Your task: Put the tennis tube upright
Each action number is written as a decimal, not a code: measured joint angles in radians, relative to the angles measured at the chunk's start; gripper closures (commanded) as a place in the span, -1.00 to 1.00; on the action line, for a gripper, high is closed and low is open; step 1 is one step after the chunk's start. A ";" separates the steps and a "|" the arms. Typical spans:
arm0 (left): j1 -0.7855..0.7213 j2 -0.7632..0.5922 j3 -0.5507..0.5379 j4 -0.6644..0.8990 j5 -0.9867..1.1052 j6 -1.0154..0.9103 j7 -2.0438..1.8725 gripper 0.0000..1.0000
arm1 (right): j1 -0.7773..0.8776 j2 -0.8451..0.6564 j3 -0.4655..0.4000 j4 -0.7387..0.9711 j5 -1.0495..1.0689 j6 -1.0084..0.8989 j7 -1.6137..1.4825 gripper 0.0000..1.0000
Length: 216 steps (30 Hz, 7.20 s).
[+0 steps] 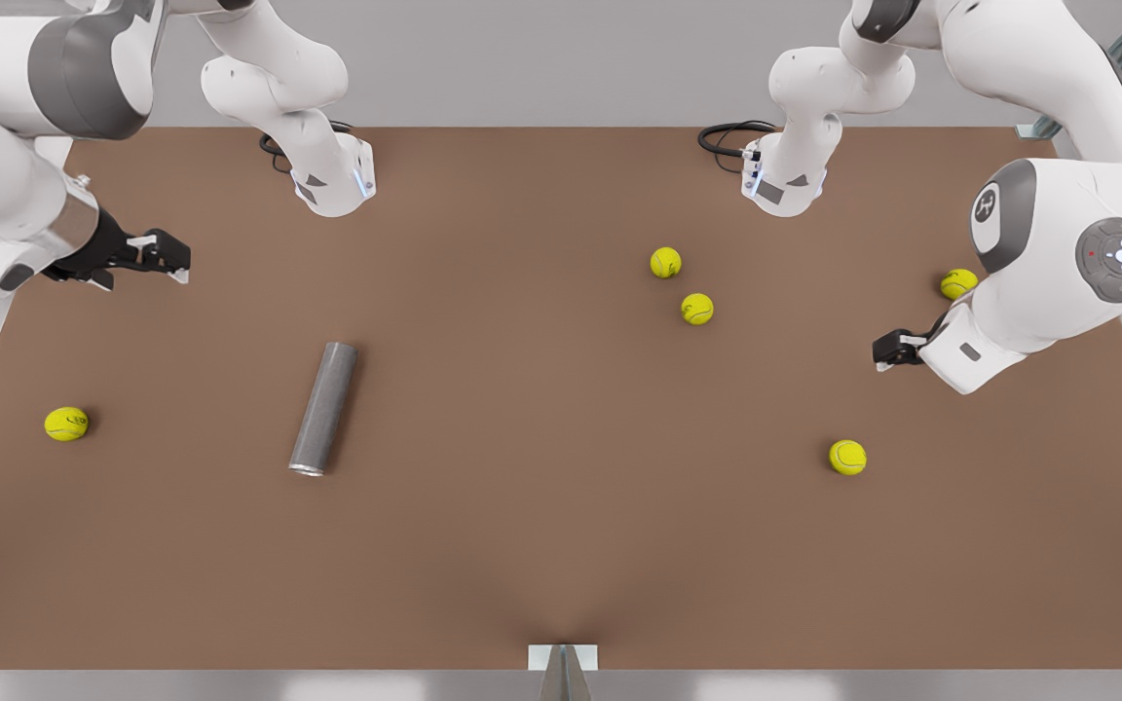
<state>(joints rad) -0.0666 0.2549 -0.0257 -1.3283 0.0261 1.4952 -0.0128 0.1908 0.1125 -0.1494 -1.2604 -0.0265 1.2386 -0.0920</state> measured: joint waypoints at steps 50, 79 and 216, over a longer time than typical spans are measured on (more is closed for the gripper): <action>0.000 0.050 0.000 -0.008 -0.017 0.007 -0.090 -1.00 | 0.196 0.349 -0.110 -0.867 0.134 1.255 0.236 -1.00; 0.000 0.047 -0.005 -0.007 -0.018 0.006 -0.117 -1.00 | 0.198 0.413 -0.089 -0.829 0.139 1.225 0.184 -0.50; -0.593 0.684 -0.117 0.072 0.133 0.695 -2.706 -1.00 | 0.186 0.175 -0.166 -0.015 0.007 -0.021 0.083 -1.00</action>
<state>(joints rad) -0.6596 0.9390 -0.1426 -1.2560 0.1592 2.1902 -2.7193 0.3772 0.2876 -0.3153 -1.2751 -0.0198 1.2173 -0.0088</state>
